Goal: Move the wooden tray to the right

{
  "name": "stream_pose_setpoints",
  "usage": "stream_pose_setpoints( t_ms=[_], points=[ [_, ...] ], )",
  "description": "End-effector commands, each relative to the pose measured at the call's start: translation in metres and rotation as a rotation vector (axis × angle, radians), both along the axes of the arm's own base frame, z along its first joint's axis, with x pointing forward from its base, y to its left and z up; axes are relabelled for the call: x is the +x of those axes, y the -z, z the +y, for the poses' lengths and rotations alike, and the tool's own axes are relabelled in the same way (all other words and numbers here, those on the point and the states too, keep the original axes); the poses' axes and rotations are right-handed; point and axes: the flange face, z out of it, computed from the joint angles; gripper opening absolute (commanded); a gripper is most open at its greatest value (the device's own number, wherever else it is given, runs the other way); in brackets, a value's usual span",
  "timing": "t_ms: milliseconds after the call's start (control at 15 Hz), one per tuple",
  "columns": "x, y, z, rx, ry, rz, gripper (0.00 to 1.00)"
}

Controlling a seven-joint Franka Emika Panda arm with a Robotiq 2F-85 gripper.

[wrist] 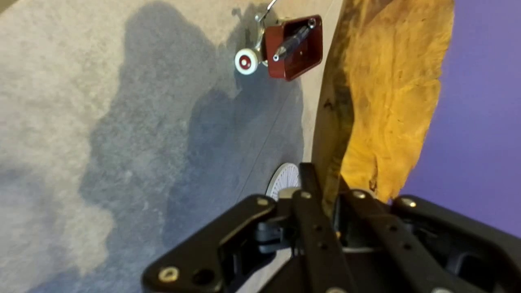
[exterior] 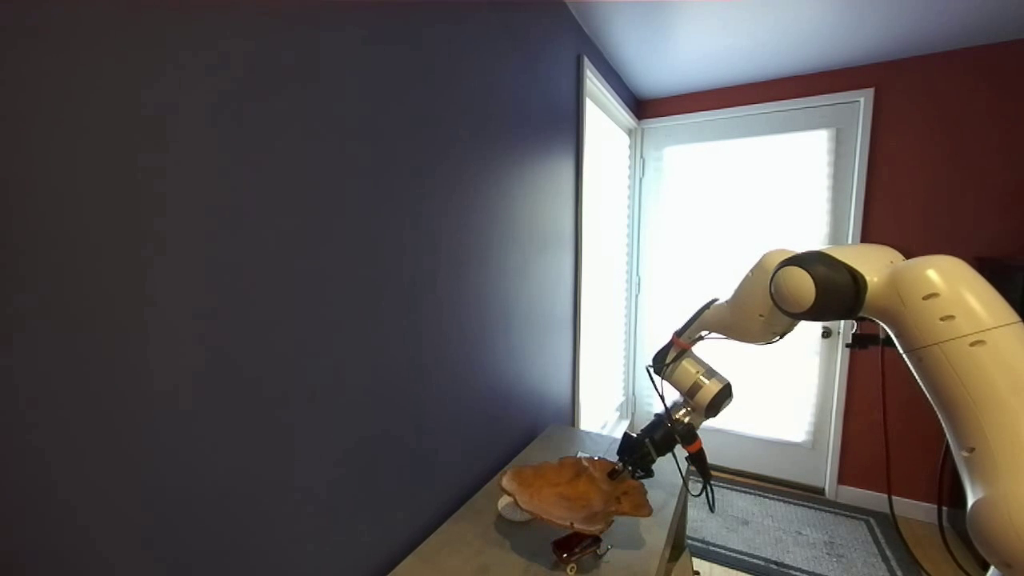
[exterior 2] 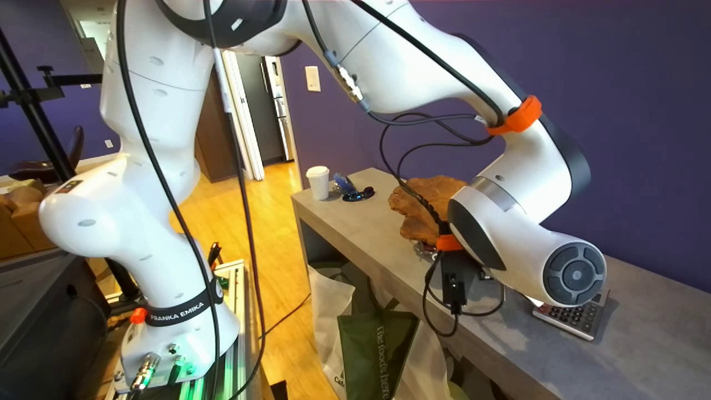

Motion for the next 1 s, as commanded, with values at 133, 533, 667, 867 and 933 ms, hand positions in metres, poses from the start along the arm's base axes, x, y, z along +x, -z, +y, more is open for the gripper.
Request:
stream_pose_setpoints(
  t_ms=[133, 533, 667, 867, 933],
  points=[
    [-0.011, -0.021, -0.075, 0.087, 0.265, 0.055, 0.02],
    [-0.035, -0.021, -0.146, 0.077, 0.582, 0.018, 0.02],
    [-0.040, -0.020, -0.161, 0.082, 0.685, 0.000, 0.02],
    [-0.043, -0.016, -0.179, 0.082, 0.841, -0.025, 0.02],
    [-0.042, -0.014, -0.180, 0.073, 0.891, -0.045, 0.02]
  ],
)
